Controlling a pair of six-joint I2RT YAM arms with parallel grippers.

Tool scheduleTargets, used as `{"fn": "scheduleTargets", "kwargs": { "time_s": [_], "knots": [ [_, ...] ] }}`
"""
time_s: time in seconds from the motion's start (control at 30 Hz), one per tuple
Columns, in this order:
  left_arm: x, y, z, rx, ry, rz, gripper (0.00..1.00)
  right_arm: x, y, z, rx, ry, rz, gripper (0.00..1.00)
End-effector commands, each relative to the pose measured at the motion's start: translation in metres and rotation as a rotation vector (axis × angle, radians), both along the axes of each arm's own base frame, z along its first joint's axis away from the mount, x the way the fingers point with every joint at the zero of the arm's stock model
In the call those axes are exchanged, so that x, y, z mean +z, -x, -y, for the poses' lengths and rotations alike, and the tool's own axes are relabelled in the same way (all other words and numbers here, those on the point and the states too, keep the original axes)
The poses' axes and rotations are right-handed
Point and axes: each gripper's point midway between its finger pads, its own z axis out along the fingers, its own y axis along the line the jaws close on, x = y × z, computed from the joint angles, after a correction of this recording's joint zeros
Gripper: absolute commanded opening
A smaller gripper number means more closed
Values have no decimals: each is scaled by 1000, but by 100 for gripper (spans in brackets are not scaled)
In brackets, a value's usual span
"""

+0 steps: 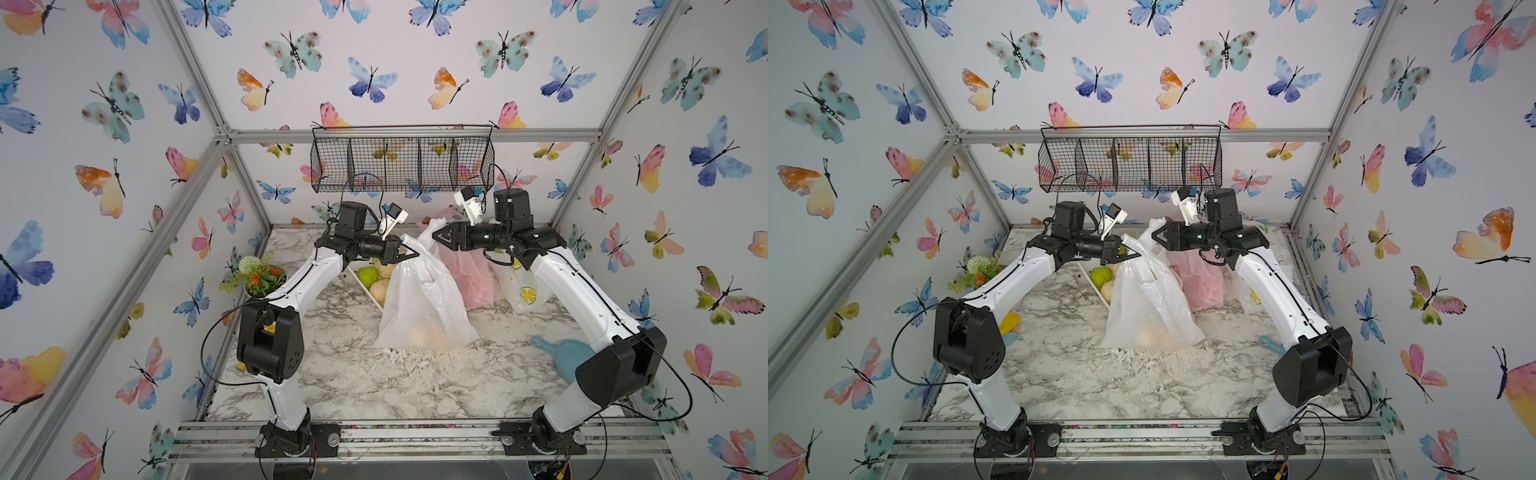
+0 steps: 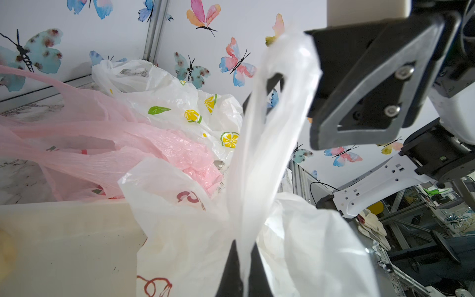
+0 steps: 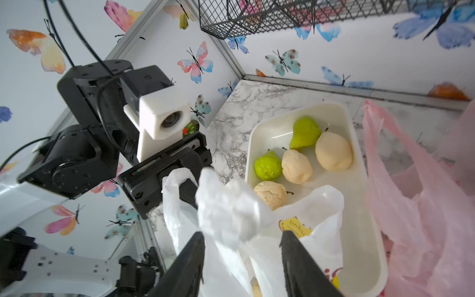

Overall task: Place the pears into plastic bags & tie knots
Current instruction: Tie the plastic bag at the center of the board.

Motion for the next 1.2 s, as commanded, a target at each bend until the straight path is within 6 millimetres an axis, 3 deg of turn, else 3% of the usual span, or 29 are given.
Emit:
{"fn": "scheduleTargets", "kwargs": {
  "time_s": [0.0, 0.07, 0.1, 0.13, 0.23, 0.3, 0.43, 0.6, 0.77, 0.83, 1.0, 1.1, 1.17],
  "knots": [
    [2, 0, 3, -15, 3, 10, 4, 9, 9, -3, 32, -27, 2, 34],
    [4, 0, 3, -17, 6, 13, 5, 8, 9, -2, 28, -29, 8, 22],
    [4, 1, 3, -19, 6, 12, 5, 9, 7, -1, 15, -30, 15, 21],
    [6, 1, 3, -19, 8, 15, 5, 9, 6, 1, 2, -29, 20, 24],
    [5, 1, 3, -19, 6, 15, 5, 11, 5, -1, 8, -28, 15, 59],
    [5, 1, 3, -19, 3, 14, 5, 13, 3, -1, -1, -33, 20, 70],
    [3, 2, 4, -24, 1, 11, 5, 19, -3, -3, -12, -43, 21, 72],
    [3, 5, 8, -37, 1, 12, 5, 17, -27, 1, -88, 8, 26, 72],
    [3, 4, 8, -33, -5, 14, 5, 17, -31, -2, -80, 7, 27, 62],
    [3, 3, 8, -30, -7, 14, 5, 16, -29, -1, -78, 12, 28, 53],
    [1, 1, 7, -21, -16, 11, 5, 20, -23, 4, -95, 8, 54, 16],
    [-3, -6, 1, 5, -22, -2, 5, 26, -7, 7, -56, 4, 88, 4],
    [-3, -13, -3, 29, -21, -11, 5, 19, 8, 11, -30, 24, 77, 3]
  ]
}}
